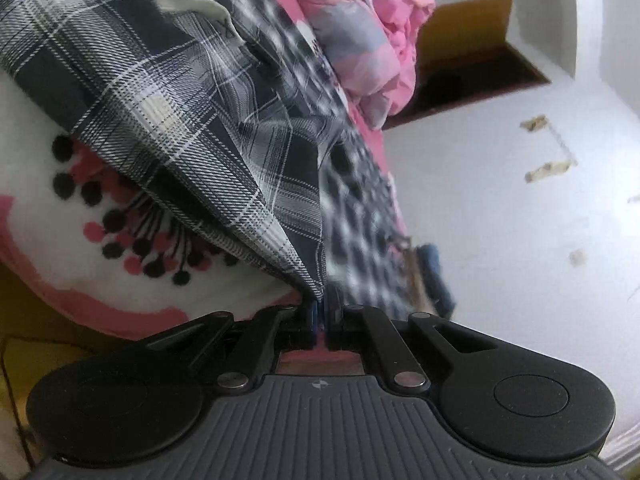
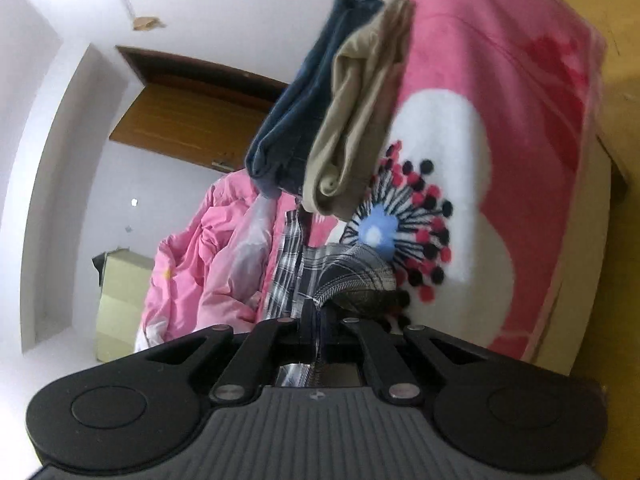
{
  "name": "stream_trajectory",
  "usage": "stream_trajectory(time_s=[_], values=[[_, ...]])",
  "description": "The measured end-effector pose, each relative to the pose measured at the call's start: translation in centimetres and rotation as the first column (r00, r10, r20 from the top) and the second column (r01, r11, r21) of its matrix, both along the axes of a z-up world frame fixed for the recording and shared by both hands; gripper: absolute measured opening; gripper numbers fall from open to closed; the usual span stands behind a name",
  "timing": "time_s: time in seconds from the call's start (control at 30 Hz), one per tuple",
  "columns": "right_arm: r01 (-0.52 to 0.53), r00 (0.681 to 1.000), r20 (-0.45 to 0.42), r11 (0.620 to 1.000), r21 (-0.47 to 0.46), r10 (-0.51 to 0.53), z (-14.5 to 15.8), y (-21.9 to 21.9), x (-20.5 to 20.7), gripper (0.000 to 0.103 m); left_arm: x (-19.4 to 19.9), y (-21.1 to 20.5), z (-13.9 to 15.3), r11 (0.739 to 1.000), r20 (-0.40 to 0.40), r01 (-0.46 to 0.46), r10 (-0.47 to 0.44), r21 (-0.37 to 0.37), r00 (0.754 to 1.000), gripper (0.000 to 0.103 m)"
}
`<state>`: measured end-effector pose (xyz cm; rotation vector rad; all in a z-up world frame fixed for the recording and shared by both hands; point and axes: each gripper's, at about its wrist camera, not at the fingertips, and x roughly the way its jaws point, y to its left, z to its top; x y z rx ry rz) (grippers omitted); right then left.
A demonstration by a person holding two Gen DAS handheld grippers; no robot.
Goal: Fold clothes
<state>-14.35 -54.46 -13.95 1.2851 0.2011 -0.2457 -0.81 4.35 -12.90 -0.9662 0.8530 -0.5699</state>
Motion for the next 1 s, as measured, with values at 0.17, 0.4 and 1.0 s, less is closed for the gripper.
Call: stream_trajectory(time_s=[0.17,0.4,1.0], values=[[0.015,1.0,-0.012,0.996,0.093,-0.014,-2.4,0.0,-0.2,0.002,-0.6,0.0,-1.9,1.0,-0.056,-0.01,0.011,0.022,0.998,0.0],[-0.04,0.999,0.043,0.983,0.179,0.033,-3.8,1.3,0.6,0.033,-1.3,1.0,-2.0,1.0,-0.034,-0.013,0.013,-0.004,0.999,0.001],[-0.057,0.991,0.129,0.979,0.193,0.032,-2.8,2.7,-1.2,0.003,-4.3,8.3,-1.1,0.927,0.029,-0.374,0.375,-0.043,0.927,0.027]])
